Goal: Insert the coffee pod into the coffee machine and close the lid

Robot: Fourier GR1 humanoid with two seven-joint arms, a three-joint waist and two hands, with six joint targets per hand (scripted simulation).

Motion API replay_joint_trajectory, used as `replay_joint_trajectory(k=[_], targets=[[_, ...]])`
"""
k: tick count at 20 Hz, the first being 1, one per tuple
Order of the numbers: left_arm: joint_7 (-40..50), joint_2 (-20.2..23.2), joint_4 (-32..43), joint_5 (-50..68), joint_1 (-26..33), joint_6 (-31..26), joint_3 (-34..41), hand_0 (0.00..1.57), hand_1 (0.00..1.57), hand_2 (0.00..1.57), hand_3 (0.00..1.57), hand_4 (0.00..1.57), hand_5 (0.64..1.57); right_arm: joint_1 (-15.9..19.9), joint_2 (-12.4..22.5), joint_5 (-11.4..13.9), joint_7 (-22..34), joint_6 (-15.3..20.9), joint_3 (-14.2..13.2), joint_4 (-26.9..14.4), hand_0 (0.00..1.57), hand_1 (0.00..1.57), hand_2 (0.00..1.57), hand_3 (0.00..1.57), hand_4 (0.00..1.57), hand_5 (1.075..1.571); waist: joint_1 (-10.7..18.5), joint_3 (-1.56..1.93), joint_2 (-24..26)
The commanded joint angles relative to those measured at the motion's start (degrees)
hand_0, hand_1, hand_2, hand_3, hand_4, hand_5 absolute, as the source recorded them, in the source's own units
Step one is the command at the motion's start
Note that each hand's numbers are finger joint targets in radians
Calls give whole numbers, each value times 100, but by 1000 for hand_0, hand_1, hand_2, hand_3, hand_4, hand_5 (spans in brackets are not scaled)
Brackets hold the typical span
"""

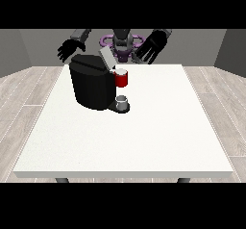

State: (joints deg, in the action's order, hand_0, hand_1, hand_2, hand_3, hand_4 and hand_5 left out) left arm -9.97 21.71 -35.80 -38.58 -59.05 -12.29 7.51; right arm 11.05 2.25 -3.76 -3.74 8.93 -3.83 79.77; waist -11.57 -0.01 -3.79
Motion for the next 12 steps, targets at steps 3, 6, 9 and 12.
replay_joint_trajectory(k=[3, 6, 9, 12], targets=[[-190, -781, -13, 1223, 654, -79, 918, 0, 0, 0, 0, 249, 1571, -548, 172, 87, -256, -141, -7, -3, 0, 0, 0, 0, 433, 1571, 502, -6, 870], [-544, -994, -7, 1626, 1227, -141, 1195, 0, 0, 0, 0, 0, 1571, -555, 462, -2, 22, -428, -21, 179, 0, 0, 0, 0, 390, 1571, 766, -10, 1198], [-357, -1565, -126, 1630, 1505, 66, 1038, 0, 0, 0, 0, 0, 1571, -300, 604, -158, 369, -567, -114, 175, 0, 0, 0, 0, 289, 1571, 1089, -1, 1510], [-306, -1503, -213, 1941, 1697, -139, 1243, 0, 0, 0, 0, 191, 1571, -387, 672, -57, 153, -691, -12, 306, 0, 0, 0, 0, 0, 1571, 1269, 1, 1686]])
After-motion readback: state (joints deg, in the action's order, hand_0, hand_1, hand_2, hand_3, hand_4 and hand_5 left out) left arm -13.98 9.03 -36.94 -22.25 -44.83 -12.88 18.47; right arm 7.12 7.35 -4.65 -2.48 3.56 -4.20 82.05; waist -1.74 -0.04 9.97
